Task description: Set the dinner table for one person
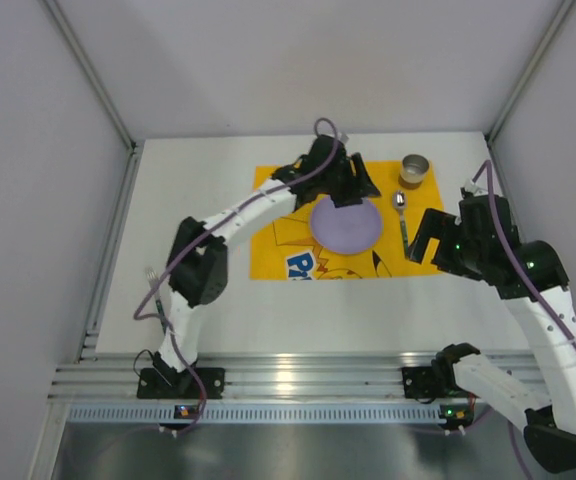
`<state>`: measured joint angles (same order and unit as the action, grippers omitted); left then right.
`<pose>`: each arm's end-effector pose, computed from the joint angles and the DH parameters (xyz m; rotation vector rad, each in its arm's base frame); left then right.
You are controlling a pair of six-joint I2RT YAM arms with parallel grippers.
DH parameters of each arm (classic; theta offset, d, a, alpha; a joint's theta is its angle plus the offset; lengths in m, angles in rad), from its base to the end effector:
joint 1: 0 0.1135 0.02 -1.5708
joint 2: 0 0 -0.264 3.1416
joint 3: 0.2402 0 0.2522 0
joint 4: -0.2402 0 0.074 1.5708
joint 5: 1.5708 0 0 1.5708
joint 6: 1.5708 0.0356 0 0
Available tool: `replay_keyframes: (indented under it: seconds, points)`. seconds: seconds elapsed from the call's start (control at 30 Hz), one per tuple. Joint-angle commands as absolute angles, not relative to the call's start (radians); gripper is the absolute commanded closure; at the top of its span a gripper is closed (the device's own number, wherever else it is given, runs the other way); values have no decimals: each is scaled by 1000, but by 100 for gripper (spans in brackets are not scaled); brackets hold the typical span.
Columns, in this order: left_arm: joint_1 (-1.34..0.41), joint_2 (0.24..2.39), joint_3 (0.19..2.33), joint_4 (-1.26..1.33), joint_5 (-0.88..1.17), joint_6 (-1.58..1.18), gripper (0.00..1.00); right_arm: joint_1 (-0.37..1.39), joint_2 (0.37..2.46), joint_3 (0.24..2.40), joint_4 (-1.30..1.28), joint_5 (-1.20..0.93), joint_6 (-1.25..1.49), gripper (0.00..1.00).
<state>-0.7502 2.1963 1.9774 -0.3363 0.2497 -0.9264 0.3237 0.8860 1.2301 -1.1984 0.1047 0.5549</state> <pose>0.3736 -0.3602 0.2757 -0.0437 2.3761 -1.1799 0.1294 0.0395 0.3746 0.3286 2.4151 0.2725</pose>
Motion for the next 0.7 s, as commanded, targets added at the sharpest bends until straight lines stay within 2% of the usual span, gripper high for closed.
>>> replay_keyframes:
  seconds: [0.0, 0.07, 0.1, 0.17, 0.2, 0.23, 0.27, 0.37, 0.5, 0.67]
  points:
    - [-577, 1843, 1660, -503, 110, -789, 39, 313, 928, 1229, -1065, 57, 561, 0]
    - [-456, 1682, 1528, -586, 51, -746, 39, 313, 957, 1220, -1028, 23, 563, 0]
    - [-412, 1634, 1423, -627, 26, -729, 33, 314, 969, 1213, -994, 14, 563, 0]
    - [-271, 1519, 1346, -760, -64, -651, 28, 314, 1012, 1212, -968, -26, 563, 0]
    - [-220, 1488, 1282, -806, -92, -620, 21, 318, 1029, 1213, -948, -35, 561, 0]
    - [-165, 1459, 1251, -874, -124, -561, 18, 318, 1064, 1224, -940, -54, 557, 0]
    - [-37, 1412, 1218, -893, -124, -528, 17, 321, 1081, 1232, -934, -61, 554, 0]
    - [201, 1367, 1105, -926, -91, -411, 14, 331, 1141, 1268, -913, -72, 538, 0]
    - [350, 1429, 1051, -957, -34, -325, 15, 345, 1203, 1340, -913, -78, 512, 0]
    - [357, 1525, 1077, -974, -52, -322, 16, 350, 1236, 1377, -922, -72, 502, 0]
